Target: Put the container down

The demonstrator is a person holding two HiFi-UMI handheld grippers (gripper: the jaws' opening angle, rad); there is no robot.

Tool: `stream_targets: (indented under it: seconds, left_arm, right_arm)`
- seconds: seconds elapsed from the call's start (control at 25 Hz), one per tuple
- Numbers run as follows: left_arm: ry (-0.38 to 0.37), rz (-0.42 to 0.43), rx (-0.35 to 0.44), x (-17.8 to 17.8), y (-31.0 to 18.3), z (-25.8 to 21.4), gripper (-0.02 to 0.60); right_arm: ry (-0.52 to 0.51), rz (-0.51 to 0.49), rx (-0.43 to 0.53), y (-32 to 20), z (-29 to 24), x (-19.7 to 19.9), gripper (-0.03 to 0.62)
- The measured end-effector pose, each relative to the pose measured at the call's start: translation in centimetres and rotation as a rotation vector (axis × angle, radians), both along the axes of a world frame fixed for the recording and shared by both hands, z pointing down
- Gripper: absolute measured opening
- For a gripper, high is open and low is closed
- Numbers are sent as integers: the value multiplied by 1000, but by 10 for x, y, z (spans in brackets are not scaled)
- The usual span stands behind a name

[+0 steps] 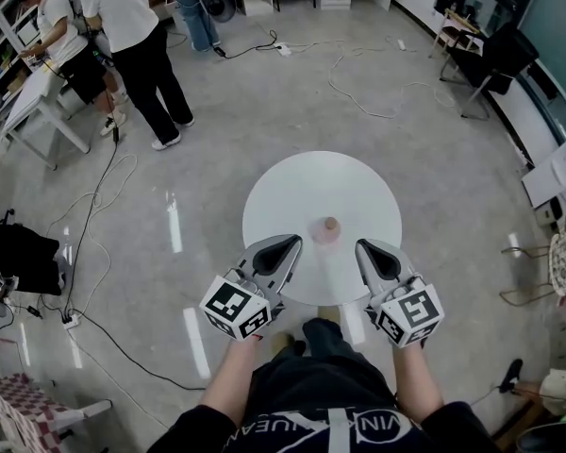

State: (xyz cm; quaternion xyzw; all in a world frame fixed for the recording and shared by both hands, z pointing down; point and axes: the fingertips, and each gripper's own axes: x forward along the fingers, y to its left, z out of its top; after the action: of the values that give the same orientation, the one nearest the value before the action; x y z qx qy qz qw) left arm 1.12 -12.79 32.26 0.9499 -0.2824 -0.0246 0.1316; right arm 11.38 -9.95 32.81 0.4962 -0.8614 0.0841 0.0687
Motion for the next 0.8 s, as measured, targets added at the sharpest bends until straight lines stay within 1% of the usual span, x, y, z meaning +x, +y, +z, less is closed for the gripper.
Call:
stream_targets:
  seconds: [0.44, 0.8]
  left_arm:
    - [9, 5, 25, 1, 0, -11, 14]
    - [7, 13, 18, 6, 4, -8, 14]
  right_arm:
    - [3, 19, 17, 5, -9, 5, 6]
    - [0, 31, 8, 8, -6, 10, 6]
